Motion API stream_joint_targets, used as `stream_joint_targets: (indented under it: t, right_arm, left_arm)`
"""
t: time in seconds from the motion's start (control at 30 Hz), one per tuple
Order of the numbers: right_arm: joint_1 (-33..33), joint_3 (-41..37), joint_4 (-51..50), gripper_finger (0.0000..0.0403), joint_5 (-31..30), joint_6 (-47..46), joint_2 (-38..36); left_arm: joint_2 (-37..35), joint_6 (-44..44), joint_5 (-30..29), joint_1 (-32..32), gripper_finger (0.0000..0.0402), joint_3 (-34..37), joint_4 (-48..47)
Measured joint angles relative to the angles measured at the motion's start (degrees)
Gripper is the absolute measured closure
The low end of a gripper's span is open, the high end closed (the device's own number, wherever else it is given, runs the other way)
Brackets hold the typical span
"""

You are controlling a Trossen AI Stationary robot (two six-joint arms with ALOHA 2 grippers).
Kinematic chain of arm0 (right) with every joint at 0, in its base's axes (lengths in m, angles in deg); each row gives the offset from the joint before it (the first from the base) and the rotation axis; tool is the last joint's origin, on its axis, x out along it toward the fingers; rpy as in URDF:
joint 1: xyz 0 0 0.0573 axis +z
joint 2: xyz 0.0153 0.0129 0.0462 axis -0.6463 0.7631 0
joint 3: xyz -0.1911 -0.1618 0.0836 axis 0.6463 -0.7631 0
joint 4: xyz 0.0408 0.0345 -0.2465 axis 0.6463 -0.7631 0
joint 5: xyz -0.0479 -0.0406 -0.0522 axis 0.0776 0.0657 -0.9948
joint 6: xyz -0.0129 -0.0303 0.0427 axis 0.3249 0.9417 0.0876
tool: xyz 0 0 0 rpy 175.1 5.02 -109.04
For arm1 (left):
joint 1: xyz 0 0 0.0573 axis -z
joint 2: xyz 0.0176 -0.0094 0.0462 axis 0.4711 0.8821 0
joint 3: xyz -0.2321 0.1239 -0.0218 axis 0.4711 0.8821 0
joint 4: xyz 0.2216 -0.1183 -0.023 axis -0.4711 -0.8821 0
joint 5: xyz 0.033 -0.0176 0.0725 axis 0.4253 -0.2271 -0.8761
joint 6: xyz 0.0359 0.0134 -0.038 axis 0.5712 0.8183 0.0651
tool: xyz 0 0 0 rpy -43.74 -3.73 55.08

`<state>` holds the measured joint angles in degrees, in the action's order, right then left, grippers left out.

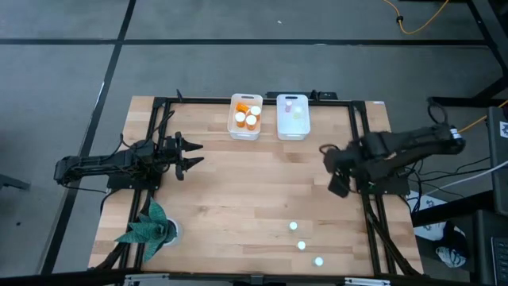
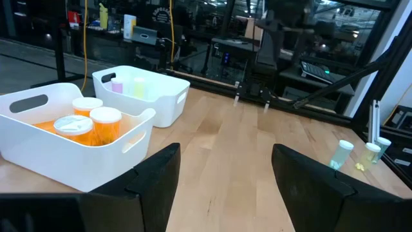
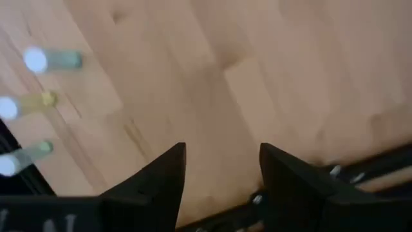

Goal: Pick and place medicine bottles into bin by pill shape (circle, oval)
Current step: Put the blue tablet bottle into the right white bin

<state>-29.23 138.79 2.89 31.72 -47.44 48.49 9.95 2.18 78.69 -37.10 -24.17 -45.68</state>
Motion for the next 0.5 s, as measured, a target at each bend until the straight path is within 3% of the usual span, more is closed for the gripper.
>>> stream_joint_targets:
  t: [0.23,0.5]
  right_arm:
    - [12.23,-8.59,1.83,0.0205,-0.07,-16.81,-3.68]
    - [18.29,-13.63,10.92,0.0205,-0.26,-25.32,-2.72]
  left_arm:
    - [0.0,0.0,0.01,0.01,0.0165,-0.01,0.02]
    - [0.01,0.0,0.0,0.0,0.0165,-0.02,0.02]
